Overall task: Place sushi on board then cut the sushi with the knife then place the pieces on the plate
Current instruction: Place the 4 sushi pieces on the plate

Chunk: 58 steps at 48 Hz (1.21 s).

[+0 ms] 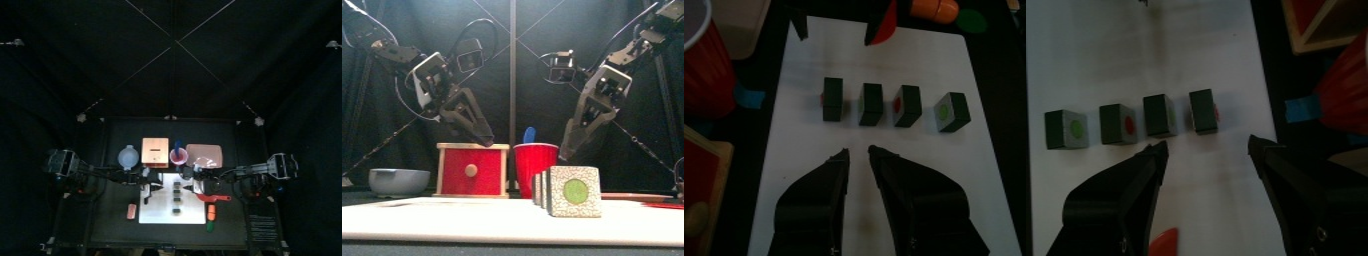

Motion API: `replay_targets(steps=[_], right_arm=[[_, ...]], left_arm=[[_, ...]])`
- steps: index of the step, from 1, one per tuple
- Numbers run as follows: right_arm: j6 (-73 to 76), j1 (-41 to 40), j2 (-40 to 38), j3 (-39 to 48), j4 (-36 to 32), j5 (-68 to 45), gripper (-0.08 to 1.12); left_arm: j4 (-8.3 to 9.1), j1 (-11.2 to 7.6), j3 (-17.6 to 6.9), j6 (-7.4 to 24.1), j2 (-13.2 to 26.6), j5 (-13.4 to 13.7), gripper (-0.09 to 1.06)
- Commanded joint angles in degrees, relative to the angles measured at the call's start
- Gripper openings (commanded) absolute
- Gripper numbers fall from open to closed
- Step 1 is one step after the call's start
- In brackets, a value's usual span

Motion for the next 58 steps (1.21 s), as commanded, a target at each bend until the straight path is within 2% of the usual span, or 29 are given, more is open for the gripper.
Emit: replay_targets(steps=[1, 39, 43, 52, 58], right_arm=[[-0.1, 0.2, 0.9, -2.6, -0.4, -0.8, 0.95], [0.0, -0.4, 11.5, -9.0, -2.3, -0.9, 0.93], [0.0, -0.4, 12.7, -9.5, -2.3, -0.9, 0.88], [0.1, -0.4, 13.4, -10.0, -1.9, -0.9, 0.66], [0.3, -0.4, 12.0, -9.7, -1.4, -0.4, 0.61]], left_arm=[[-0.09, 0.18, -0.3, 0.1, -0.7, -0.5, 0.66], [0.00, 0.18, 0.8, 0.2, -0.7, -0.4, 0.66], [0.00, 0.18, 0.9, 0.2, -0.7, -0.5, 0.66], [0.00, 0.18, 0.9, 0.2, -0.6, -0.4, 0.66], [-0.09, 0.18, 0.9, 0.1, -0.6, -0.5, 0.66]])
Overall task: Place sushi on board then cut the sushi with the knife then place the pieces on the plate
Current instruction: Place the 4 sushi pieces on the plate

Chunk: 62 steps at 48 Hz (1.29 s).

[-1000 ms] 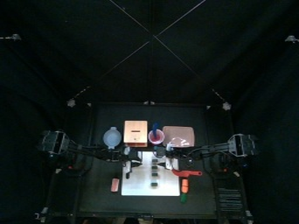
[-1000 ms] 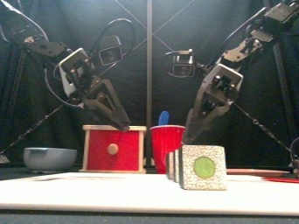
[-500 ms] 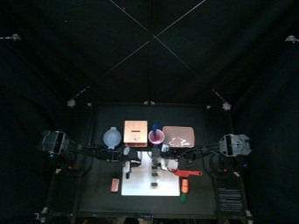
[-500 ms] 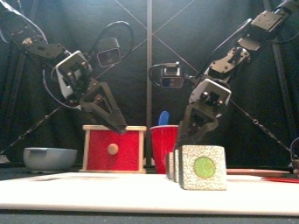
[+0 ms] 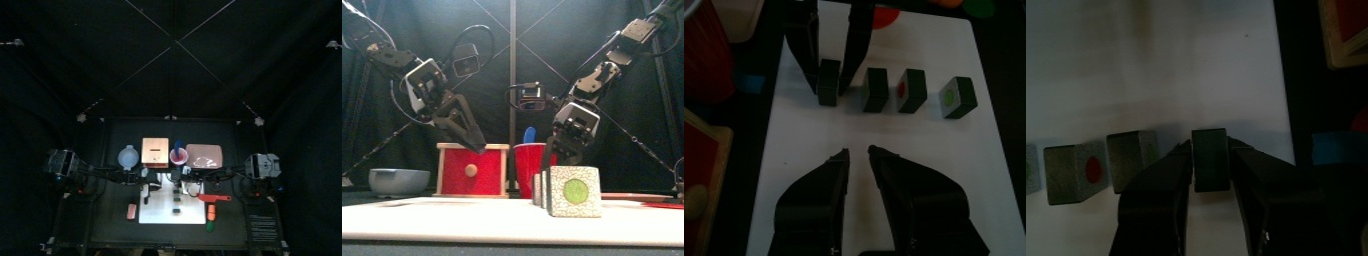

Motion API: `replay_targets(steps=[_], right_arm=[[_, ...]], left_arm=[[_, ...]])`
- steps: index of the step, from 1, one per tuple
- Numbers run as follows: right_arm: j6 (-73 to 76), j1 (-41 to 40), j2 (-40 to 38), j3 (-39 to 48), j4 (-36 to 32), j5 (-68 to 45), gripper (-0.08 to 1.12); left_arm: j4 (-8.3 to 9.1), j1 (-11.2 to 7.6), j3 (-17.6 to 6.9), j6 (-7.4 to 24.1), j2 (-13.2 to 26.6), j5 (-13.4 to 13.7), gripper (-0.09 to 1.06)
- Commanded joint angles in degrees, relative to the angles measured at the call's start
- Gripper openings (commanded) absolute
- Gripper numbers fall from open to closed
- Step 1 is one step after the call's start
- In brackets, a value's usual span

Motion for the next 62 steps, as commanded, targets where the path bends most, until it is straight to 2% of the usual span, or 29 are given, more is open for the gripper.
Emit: replay_targets(steps=[1, 13, 25, 33, 46, 62], right_arm=[[0.0, -0.1, -3.3, -0.7, 0.7, 0.2, 0.61], [0.3, -0.8, -11.0, 2.5, 2.0, 3.3, 0.62], [0.3, -8.5, -22.0, 7.2, 4.4, 8.3, 0.62], [0.3, -15.0, -25.4, 9.4, 4.1, 9.8, 0.62], [0.2, -23.4, -21.6, 9.2, 4.0, 9.6, 0.62], [0.0, -28.1, -13.8, 8.7, 1.7, 6.8, 0.63]], left_arm=[[0.00, 0.18, -0.6, 0.0, -0.6, -0.5, 0.66], [-0.09, 0.18, -0.7, -0.1, -0.6, -0.4, 0.66], [0.00, 0.18, -0.8, 0.1, -0.5, -0.4, 0.66], [0.00, 0.18, -0.7, 0.1, -0.5, -0.5, 0.66], [0.00, 0.18, -0.8, -0.1, -0.5, -0.4, 0.66], [0.00, 0.26, -0.9, 0.0, -0.4, -0.4, 0.66]])
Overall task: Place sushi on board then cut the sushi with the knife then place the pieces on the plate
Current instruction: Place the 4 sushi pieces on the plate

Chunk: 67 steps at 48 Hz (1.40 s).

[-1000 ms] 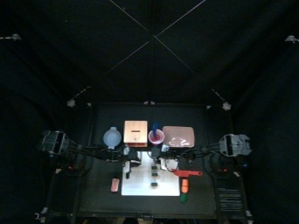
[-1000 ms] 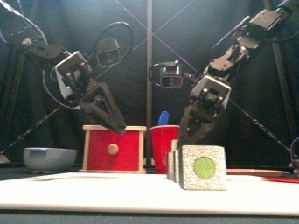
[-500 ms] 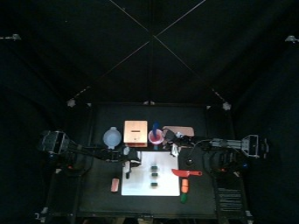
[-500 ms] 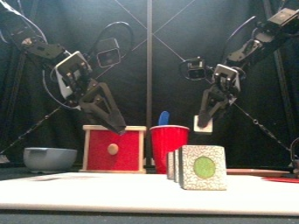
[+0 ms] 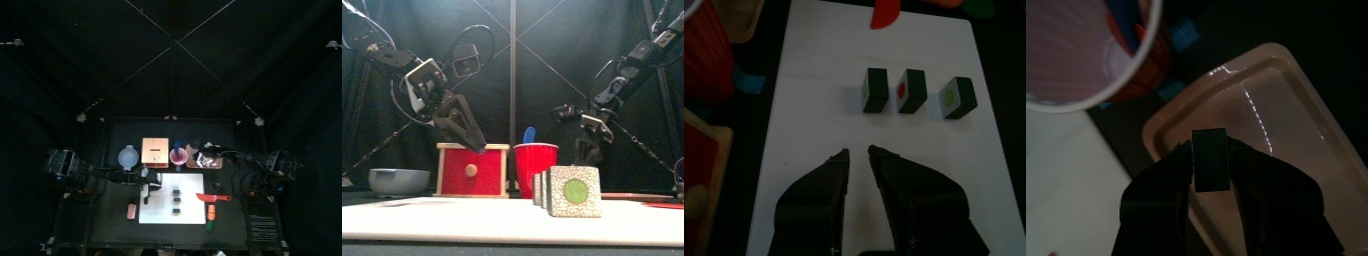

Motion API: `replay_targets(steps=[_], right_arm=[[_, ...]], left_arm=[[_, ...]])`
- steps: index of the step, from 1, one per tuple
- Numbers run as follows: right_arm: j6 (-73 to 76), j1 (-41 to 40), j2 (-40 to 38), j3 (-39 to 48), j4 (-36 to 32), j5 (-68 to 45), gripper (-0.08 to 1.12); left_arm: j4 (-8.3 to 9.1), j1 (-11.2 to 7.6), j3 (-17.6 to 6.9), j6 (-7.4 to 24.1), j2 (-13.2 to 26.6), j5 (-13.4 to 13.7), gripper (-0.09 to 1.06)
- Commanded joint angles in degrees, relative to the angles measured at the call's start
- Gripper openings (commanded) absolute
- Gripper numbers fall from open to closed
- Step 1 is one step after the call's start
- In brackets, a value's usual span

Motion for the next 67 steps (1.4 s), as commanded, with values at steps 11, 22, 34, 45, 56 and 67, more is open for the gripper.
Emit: replay_targets(steps=[11, 22, 34, 45, 56, 67], right_arm=[[-0.1, -0.9, 2.7, -1.3, -0.4, -3.2, 0.78], [-0.2, -0.9, 0.4, -1.7, -0.6, -2.0, 0.88], [-0.2, 0.1, -7.6, -1.9, -2.4, 3.5, 0.88], [-0.1, 9.5, -10.2, -2.7, -2.7, 4.0, 0.88], [-0.1, 22.1, -8.1, -3.7, -3.0, -0.2, 0.88], [0.1, 30.6, -5.2, -5.0, -1.4, -2.5, 0.88]], left_arm=[[-0.09, 0.35, -0.9, 0.0, -0.4, -0.4, 0.66], [-0.09, 0.35, -1.0, -0.1, -0.4, -0.4, 0.66], [0.00, 0.35, -1.1, 0.0, -0.4, -0.4, 0.66], [-0.09, 0.35, -1.3, -0.1, -0.4, -0.5, 0.66], [-0.18, 0.18, -1.3, -0.2, -0.4, -0.4, 0.66], [-0.09, 0.09, -1.3, -0.1, -0.4, -0.4, 0.66]])
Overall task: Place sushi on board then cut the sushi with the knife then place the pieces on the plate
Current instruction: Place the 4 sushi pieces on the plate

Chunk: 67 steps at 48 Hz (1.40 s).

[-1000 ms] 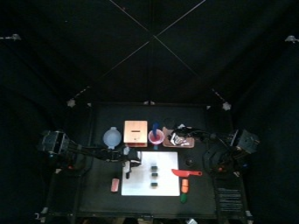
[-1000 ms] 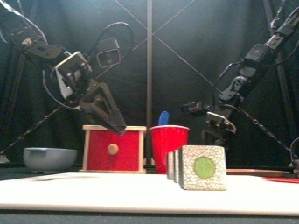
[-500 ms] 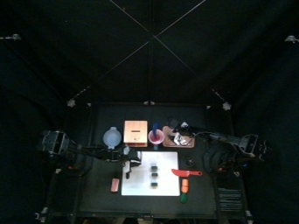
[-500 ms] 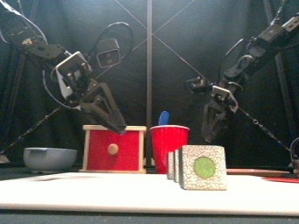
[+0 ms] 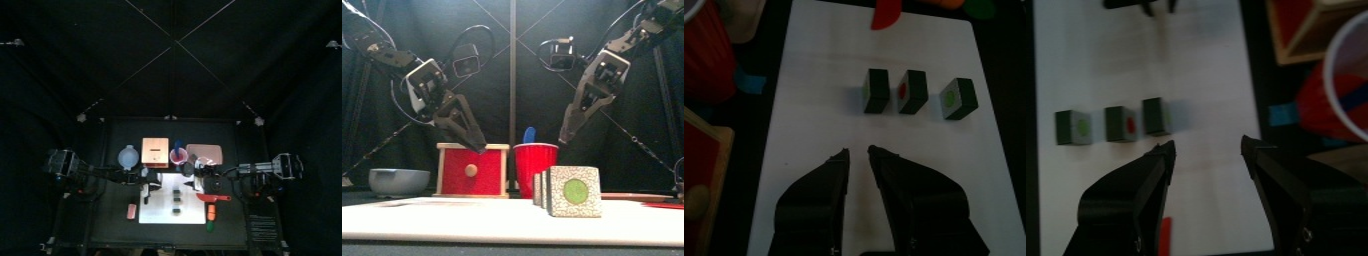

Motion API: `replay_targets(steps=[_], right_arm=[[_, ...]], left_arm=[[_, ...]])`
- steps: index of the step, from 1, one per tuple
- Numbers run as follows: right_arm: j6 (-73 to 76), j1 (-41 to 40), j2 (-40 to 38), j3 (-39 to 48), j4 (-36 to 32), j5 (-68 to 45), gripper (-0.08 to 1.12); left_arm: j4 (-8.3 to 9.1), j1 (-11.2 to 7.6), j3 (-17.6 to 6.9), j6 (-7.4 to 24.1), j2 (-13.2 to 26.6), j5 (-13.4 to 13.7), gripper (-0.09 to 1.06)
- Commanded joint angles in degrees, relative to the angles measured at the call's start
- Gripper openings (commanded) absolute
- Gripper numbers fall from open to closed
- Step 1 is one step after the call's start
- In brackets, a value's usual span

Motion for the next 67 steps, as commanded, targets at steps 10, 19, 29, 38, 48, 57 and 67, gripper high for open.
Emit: replay_targets(steps=[10, 19, 29, 38, 48, 57, 67], right_arm=[[-0.1, 4.9, 4.7, -3.9, 2.3, -2.6, 0.88], [-0.2, 4.9, 9.5, -6.0, 1.7, -2.9, 0.88], [-0.2, 4.8, 13.2, -8.0, 1.1, -2.9, 0.88], [-0.2, 4.8, 15.9, -9.5, 0.9, -2.9, 0.85], [-0.2, 4.8, 17.6, -10.0, 1.0, -2.9, 0.65], [0.1, 4.2, 15.6, -9.4, 1.9, -1.8, 0.50], [0.2, -0.4, 7.6, -6.2, 2.1, 2.0, 0.50]], left_arm=[[-0.09, 0.00, -1.1, -0.1, -0.4, -0.4, 0.66], [0.00, 0.09, -1.1, 0.0, -0.4, -0.4, 0.66], [-0.09, 0.09, -1.0, 0.0, -0.4, -0.4, 0.66], [0.00, 0.09, -0.9, 0.1, -0.4, -0.4, 0.66], [0.00, 0.18, -0.9, 0.1, -0.4, -0.4, 0.66], [0.09, 0.18, -0.9, 0.1, -0.4, -0.4, 0.66], [0.09, 0.18, -0.9, 0.2, -0.4, -0.4, 0.66]])
